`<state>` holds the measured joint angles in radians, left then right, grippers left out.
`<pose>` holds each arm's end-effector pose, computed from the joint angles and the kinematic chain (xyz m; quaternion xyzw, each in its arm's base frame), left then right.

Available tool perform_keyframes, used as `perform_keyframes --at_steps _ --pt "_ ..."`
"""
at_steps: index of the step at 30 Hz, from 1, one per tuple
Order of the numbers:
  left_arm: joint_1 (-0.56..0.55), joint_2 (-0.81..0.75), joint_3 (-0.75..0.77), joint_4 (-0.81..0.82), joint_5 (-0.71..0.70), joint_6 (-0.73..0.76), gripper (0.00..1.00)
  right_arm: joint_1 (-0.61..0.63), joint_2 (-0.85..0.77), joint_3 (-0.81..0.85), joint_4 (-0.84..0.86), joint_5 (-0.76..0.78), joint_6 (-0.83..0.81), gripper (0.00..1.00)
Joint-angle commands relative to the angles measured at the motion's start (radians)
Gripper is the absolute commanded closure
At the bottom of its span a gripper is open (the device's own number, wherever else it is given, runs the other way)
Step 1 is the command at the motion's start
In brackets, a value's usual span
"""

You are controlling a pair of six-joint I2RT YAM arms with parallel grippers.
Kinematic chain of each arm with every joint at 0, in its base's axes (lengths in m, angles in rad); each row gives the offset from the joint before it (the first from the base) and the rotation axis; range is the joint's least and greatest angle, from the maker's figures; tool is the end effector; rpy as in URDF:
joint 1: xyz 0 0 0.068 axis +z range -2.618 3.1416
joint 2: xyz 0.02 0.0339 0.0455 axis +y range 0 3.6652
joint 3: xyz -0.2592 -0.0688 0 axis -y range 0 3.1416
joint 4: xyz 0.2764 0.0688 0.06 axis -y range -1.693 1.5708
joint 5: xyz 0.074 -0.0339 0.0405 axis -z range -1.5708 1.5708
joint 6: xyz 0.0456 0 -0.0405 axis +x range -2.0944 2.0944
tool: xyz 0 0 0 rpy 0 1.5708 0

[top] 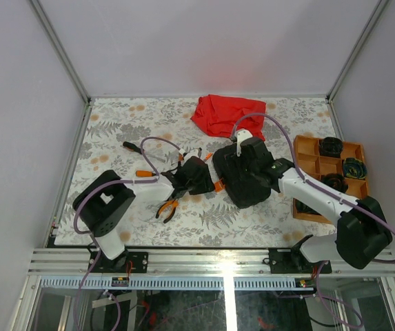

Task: Sort the tools into containers
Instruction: Open the storage box at the center of the board.

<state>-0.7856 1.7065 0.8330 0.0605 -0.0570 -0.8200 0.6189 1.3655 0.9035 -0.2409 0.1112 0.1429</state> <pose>0.2568 -0.2533 0.1101 -0.0265 0.9284 -0.2476 0.2759 0.2737 0.1887 0.2206 -0.1909 0.8859 0.1093 0.4085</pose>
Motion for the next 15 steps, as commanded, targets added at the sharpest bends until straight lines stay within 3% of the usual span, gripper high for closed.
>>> perform_keyframes --at_steps 1,15 --pt "-0.011 0.042 0.046 0.039 -0.041 -0.039 0.56 -0.004 -0.048 -0.003 0.05 -0.011 -0.021 0.21" --pt "-0.017 0.094 0.061 0.008 -0.054 -0.112 0.7 -0.004 -0.106 -0.047 0.077 0.005 -0.015 0.34"
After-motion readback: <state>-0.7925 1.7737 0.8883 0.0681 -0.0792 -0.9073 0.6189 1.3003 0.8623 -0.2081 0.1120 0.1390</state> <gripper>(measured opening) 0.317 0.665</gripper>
